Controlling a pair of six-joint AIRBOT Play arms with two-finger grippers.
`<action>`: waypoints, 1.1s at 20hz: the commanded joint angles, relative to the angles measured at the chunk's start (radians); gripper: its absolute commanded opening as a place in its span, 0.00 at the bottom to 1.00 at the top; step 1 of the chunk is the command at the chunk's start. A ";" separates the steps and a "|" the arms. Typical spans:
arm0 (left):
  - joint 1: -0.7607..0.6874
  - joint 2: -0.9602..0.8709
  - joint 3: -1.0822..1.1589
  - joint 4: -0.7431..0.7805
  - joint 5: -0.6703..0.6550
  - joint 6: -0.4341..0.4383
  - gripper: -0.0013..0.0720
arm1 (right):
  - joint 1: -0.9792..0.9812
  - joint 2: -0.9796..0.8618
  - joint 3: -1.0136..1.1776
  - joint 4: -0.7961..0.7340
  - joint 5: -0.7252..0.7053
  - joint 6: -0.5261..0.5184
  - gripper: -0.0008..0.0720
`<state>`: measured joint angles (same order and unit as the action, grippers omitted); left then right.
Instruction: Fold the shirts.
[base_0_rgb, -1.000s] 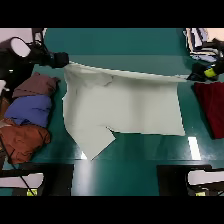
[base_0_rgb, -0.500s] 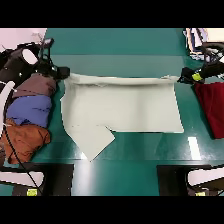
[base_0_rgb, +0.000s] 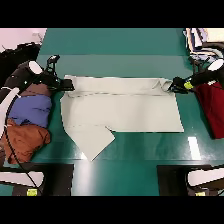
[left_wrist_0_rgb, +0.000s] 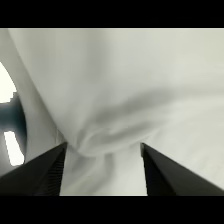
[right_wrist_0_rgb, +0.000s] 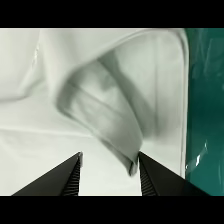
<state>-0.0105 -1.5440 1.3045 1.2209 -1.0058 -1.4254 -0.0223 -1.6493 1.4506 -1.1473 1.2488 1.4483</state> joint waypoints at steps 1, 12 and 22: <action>0.022 0.043 -0.003 0.038 -0.147 -0.018 0.77 | -0.035 0.067 0.005 -0.012 0.082 0.000 0.58; 0.031 0.621 -0.743 -0.075 -0.167 -0.165 0.77 | -0.097 0.388 0.005 -0.016 0.227 -0.003 0.58; 0.031 0.676 -0.920 -0.309 0.051 -0.098 0.76 | -0.085 0.400 0.005 -0.003 0.243 -0.003 0.58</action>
<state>0.0204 -0.8734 0.4175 0.9974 -1.0447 -1.5688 -0.1093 -1.2522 1.4551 -1.1545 1.4841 1.4445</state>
